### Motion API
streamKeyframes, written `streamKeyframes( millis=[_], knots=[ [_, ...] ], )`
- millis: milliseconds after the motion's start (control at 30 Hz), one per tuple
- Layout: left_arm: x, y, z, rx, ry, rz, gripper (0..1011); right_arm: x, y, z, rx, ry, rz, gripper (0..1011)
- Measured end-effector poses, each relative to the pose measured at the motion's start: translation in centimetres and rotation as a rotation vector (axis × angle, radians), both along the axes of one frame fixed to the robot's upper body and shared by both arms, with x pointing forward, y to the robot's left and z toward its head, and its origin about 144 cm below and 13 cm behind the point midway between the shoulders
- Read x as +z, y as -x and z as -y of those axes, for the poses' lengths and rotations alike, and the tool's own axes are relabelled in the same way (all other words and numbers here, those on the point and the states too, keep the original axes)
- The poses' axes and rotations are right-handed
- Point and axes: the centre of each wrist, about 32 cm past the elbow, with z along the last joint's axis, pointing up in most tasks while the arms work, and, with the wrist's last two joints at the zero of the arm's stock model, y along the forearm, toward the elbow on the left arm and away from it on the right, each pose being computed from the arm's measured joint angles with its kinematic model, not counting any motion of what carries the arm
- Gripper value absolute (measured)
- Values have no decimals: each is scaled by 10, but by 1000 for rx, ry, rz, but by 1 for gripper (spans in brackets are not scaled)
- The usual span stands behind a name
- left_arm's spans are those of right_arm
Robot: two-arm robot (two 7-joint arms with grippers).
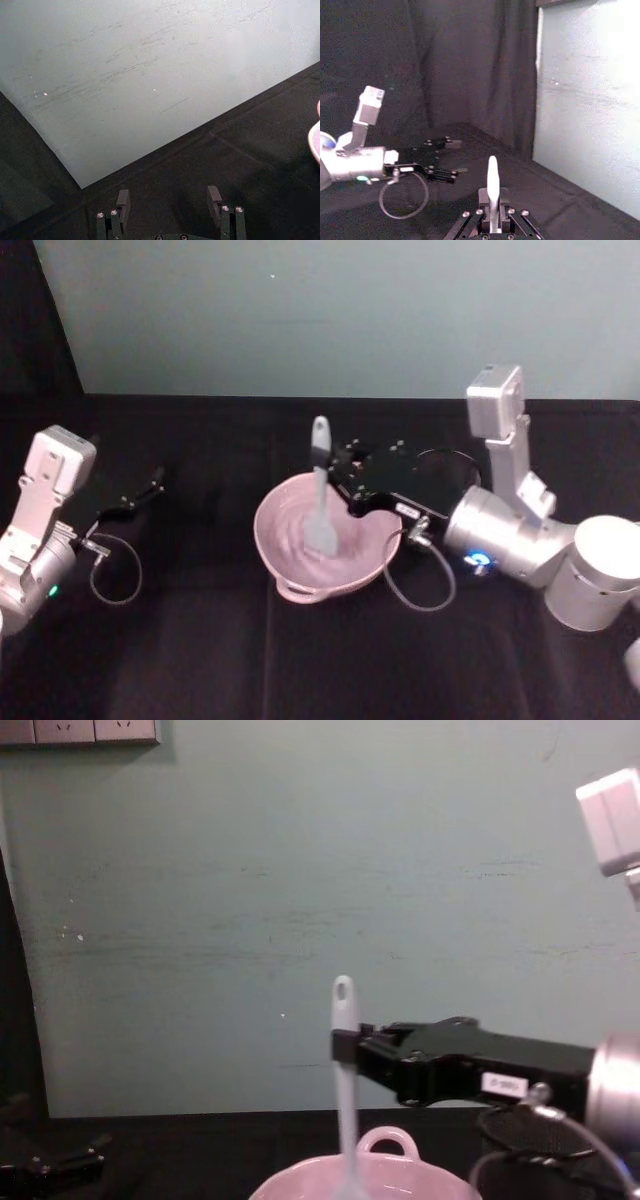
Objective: Use the one hand to pick up the spoon and stir the clear water in the bowl.
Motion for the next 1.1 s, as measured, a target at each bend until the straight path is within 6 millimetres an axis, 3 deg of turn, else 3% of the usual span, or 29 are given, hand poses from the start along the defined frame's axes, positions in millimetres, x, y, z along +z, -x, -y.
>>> streamKeyframes(
  millis=[233, 500, 833, 1100],
  knots=[
    [0, 0, 0, 0, 0, 0, 1011, -12, -12, -25, 12, -43, -12, 110],
    [0, 0, 0, 0, 0, 0, 1011, -20, -28, -36, -80, -81, 39, 110],
    [0, 0, 0, 0, 0, 0, 1011, -18, -38, -21, -206, -46, 81, 110],
    [0, 0, 0, 0, 0, 0, 1011, -6, -25, -2, -191, 8, 76, 110]
  ],
)
